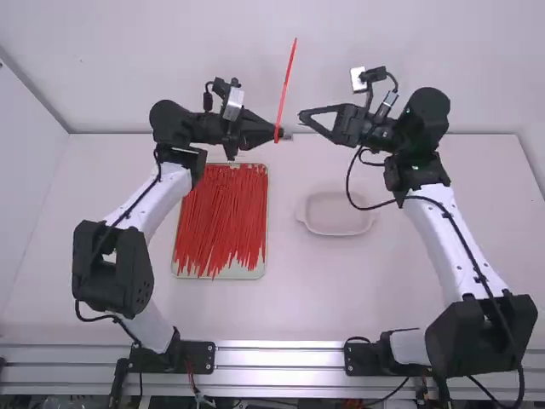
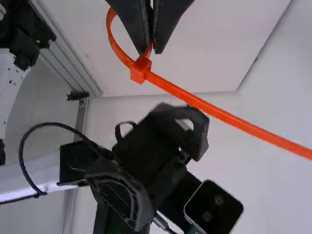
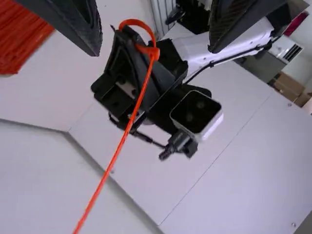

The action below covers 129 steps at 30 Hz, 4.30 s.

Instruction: Fasten the cable tie

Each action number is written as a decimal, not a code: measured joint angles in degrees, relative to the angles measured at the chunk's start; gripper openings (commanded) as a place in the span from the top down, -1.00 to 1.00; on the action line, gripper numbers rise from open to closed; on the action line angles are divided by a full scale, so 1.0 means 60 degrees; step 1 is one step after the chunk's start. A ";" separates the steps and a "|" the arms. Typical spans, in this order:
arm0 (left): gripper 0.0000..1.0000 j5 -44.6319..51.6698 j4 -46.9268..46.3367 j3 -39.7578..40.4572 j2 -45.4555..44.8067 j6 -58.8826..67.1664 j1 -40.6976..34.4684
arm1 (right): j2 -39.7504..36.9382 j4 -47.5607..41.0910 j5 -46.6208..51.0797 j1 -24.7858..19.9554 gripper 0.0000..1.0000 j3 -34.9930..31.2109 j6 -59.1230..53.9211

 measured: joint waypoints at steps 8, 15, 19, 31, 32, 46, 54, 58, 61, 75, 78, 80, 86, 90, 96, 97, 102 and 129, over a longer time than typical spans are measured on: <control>0.96 0.0000 -0.0044 0.0117 0.0000 -0.0022 -0.0350 | 0.0000 0.0000 0.0703 0.0812 -0.01 0.0000 -0.0109; 0.96 0.0080 -0.0066 0.0120 0.0000 -0.0022 -0.0433 | 0.0000 0.0004 0.0929 0.0903 0.97 0.0000 -0.0138; 0.96 0.0098 -0.0055 0.0117 0.0000 -0.0022 -0.0433 | 0.0000 -0.0011 0.0984 0.0900 1.00 0.0000 -0.0120; -0.98 -0.0619 -0.1348 0.0117 0.0000 -0.0328 -0.0331 | 0.0000 -0.0033 0.0641 0.0769 1.00 0.0000 -0.0226; -0.98 -0.0645 -0.1581 0.0120 0.0000 -0.0288 -0.0284 | 0.0004 -0.0036 0.0630 0.0685 1.00 0.0000 -0.0259; -0.98 -0.0659 -0.7450 0.0124 0.0000 0.2608 0.0852 | -0.0007 -0.6269 0.2273 -0.1137 1.00 0.0025 -0.4353; -0.99 -0.1300 -1.1442 0.0142 0.0000 0.5078 0.1319 | -0.0007 -0.8393 0.5424 -0.0681 1.00 0.0025 -0.6462; -0.98 -0.2492 -1.3216 0.0142 0.0000 0.6368 0.1326 | 0.0040 -0.8422 0.6932 -0.0208 1.00 0.0011 -0.6936; -0.98 -0.2973 -1.3803 0.0142 0.0000 0.6991 0.1326 | 0.0284 -0.8225 0.7584 -0.0022 1.00 -0.0182 -0.7045; -0.99 -0.3413 -1.4367 0.0146 0.0000 0.8178 0.1337 | 0.3246 -0.7413 0.8375 -0.0095 1.00 -0.0962 -0.7180; -0.99 -0.3435 -1.4367 0.0146 0.0000 0.8178 0.1337 | 0.3697 -0.7377 0.8426 0.0011 1.00 -0.0958 -0.7213; -0.99 -0.3435 -1.4367 0.0146 0.0000 0.8178 0.1337 | 0.3974 -0.7377 0.8521 0.0135 1.00 -0.0962 -0.7216; -0.98 -0.3435 -1.4356 0.0146 0.0000 0.8178 0.1337 | 0.4572 -0.7315 0.8983 0.0528 0.45 -0.0965 -0.7220; -0.98 -0.3439 -1.4356 0.0142 0.0000 0.8178 0.1348 | 0.4619 -0.7198 0.9107 0.0678 0.13 -0.0969 -0.7227; -0.98 -0.3442 -1.4509 0.0171 0.0000 0.8178 0.1443 | 0.4619 -0.7555 0.9227 0.0630 -0.96 -0.0965 -0.7191; -0.98 -0.3483 -1.4732 0.0266 0.0000 0.8174 0.1497 | 0.4615 -0.7752 0.9224 0.0630 -0.96 -0.0965 -0.7216; -0.98 -0.4018 -1.6185 0.1410 -0.0004 0.8280 0.1756 | 0.4222 -0.8171 0.9322 0.0634 -0.96 -0.0954 -0.7195; -0.89 -0.5792 -2.1030 0.4437 -0.1005 1.0018 0.1723 | -0.1373 -1.1147 0.9537 0.0503 -0.87 -0.0780 -0.7114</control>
